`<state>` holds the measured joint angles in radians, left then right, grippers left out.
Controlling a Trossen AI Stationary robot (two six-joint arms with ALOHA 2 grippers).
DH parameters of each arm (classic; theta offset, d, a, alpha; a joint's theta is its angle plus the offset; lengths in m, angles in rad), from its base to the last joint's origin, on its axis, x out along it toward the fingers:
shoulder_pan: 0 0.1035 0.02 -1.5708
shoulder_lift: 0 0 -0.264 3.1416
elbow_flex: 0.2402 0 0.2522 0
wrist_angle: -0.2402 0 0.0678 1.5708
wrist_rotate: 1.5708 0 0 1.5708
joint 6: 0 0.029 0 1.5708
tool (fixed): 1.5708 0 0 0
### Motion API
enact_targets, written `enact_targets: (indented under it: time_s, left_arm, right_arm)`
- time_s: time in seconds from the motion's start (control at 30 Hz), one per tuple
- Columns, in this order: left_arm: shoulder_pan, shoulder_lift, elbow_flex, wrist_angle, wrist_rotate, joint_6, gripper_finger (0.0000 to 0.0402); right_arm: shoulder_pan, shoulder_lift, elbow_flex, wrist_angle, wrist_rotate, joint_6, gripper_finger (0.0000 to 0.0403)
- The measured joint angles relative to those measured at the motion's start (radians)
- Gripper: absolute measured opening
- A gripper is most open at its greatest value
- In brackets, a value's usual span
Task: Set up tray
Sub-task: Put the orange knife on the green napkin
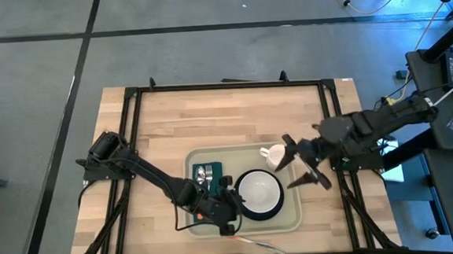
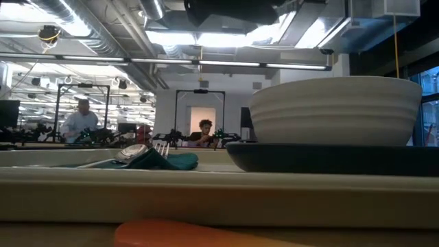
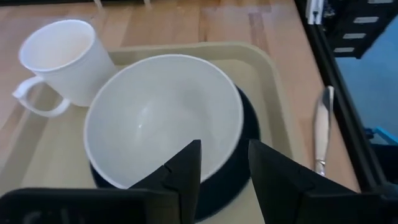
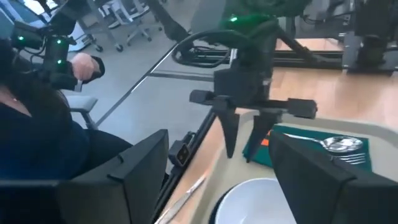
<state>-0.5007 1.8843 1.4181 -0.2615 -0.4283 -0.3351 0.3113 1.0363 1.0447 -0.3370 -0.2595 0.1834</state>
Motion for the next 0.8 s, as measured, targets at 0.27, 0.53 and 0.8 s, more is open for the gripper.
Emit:
enact_targets:
  time_s: [0.27, 0.53, 0.8]
  left_arm:
    - [-0.008, 0.0, 0.0, -0.001, 0.062, -0.001, 0.0127]
    - [-0.025, 0.001, 0.0, -0.004, 0.064, 0.0, 0.0127]
    - [-0.038, 0.009, 0.0, 0.0, 0.112, 0.029, 0.0127]
  right_arm:
    - [0.273, 0.023, 0.0, 0.005, 0.259, 0.147, 0.028]
    - [0.504, 0.166, 0.001, 0.025, 0.51, 0.346, 0.028]
    - [0.628, 0.428, 0.001, 0.034, 0.606, 0.562, 0.0258]
